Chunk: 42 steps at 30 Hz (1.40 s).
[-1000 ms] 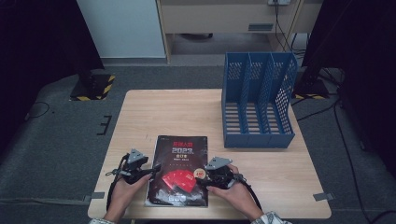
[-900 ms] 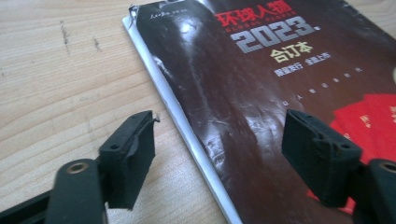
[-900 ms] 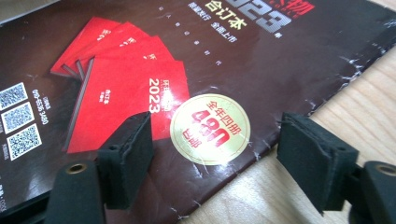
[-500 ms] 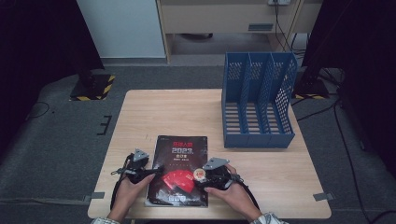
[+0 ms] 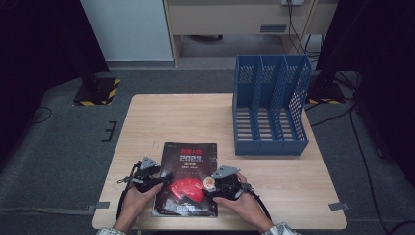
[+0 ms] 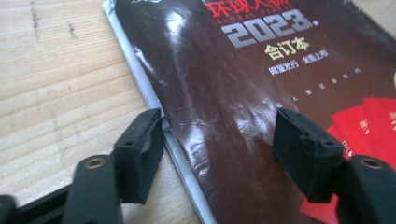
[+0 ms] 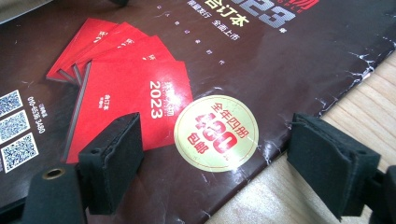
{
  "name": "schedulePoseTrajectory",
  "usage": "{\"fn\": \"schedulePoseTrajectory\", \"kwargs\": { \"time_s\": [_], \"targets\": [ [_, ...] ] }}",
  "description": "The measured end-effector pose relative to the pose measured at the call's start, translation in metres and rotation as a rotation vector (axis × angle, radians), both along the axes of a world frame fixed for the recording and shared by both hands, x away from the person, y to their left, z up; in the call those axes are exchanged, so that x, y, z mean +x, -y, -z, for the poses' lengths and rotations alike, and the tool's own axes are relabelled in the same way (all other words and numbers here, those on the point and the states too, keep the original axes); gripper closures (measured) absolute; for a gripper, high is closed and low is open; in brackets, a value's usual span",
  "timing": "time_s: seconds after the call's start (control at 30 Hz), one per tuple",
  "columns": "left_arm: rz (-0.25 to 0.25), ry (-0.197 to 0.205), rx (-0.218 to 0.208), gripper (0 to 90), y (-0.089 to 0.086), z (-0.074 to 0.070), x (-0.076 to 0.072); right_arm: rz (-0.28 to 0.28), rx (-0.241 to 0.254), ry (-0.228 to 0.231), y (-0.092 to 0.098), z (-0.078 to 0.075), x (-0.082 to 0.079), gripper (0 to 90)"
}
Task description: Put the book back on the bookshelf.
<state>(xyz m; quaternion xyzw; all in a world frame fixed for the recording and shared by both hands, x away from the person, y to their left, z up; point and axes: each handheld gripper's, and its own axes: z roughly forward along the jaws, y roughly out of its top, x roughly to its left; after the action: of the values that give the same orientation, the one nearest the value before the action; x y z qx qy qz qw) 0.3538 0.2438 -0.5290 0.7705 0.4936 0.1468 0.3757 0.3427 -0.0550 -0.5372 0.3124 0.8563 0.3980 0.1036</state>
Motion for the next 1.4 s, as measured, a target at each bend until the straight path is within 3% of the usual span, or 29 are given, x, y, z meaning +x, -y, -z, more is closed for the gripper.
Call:
{"fn": "schedulePoseTrajectory", "kwargs": {
  "time_s": [0.4,0.53,0.7,1.0,1.17,1.4],
  "targets": [
    [-0.017,-0.004,-0.061,46.0,-0.005,-0.003,-0.002,0.003,-0.004,0.003,-0.001,0.0,-0.001,18.5],
    [0.009,0.014,-0.062,52.9,-0.002,-0.008,-0.006,0.002,-0.006,0.004,-0.001,0.0,-0.001,18.6],
    [0.033,0.024,-0.053,53.1,0.004,-0.011,-0.009,0.004,-0.004,0.005,-0.001,0.0,-0.001,18.6],
    [0.064,0.058,-0.073,58.3,0.006,-0.017,-0.013,0.004,-0.004,0.005,-0.001,0.0,-0.001,18.6],
    [0.083,0.083,-0.055,60.3,0.009,-0.018,-0.015,0.003,-0.005,0.004,-0.001,0.0,-0.001,18.6],
    [0.082,0.08,-0.051,59.3,0.012,-0.016,-0.013,0.005,-0.005,0.004,-0.001,0.0,-0.001,18.6]
  ]
}}
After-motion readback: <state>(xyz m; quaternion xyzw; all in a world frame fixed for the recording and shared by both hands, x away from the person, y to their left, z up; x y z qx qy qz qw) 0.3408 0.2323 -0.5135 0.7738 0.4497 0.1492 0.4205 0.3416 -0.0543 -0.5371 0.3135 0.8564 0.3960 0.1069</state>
